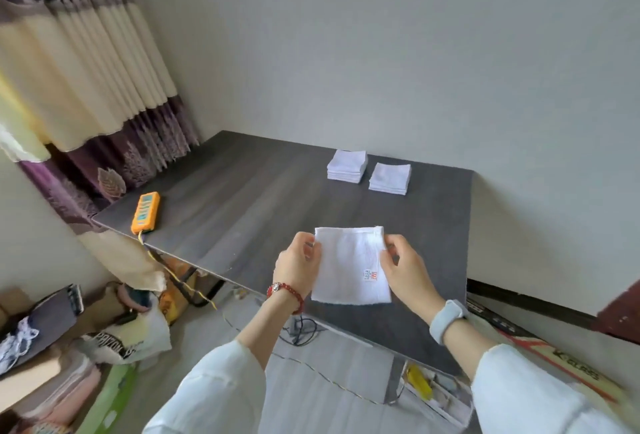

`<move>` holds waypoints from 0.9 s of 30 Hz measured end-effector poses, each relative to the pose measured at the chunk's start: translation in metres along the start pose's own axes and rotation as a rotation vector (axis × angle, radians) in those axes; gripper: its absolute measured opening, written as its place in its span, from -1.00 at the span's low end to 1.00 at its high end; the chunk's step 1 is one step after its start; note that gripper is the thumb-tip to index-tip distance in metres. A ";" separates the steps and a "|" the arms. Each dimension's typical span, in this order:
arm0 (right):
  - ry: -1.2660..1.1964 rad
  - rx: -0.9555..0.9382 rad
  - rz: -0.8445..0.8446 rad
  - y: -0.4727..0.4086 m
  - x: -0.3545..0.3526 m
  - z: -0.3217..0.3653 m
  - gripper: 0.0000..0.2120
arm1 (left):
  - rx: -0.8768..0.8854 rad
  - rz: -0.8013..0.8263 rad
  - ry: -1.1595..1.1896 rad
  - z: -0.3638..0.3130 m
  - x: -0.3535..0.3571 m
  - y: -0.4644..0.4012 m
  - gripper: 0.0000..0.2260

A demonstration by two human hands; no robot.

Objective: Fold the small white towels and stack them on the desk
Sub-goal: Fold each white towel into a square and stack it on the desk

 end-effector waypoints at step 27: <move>0.257 0.387 -0.156 -0.450 0.124 -0.233 -0.77 | 0.111 0.372 -0.344 -0.035 0.447 -0.380 -0.78</move>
Point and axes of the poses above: each hand's wrist, its own y-axis away from the middle knuckle, its own x-axis out of the palm, z = x × y, the point moved 5 cm from there along -y, towards the middle knuckle, and after that the axes turned 15 degrees about -z, right-handed, at the moved point
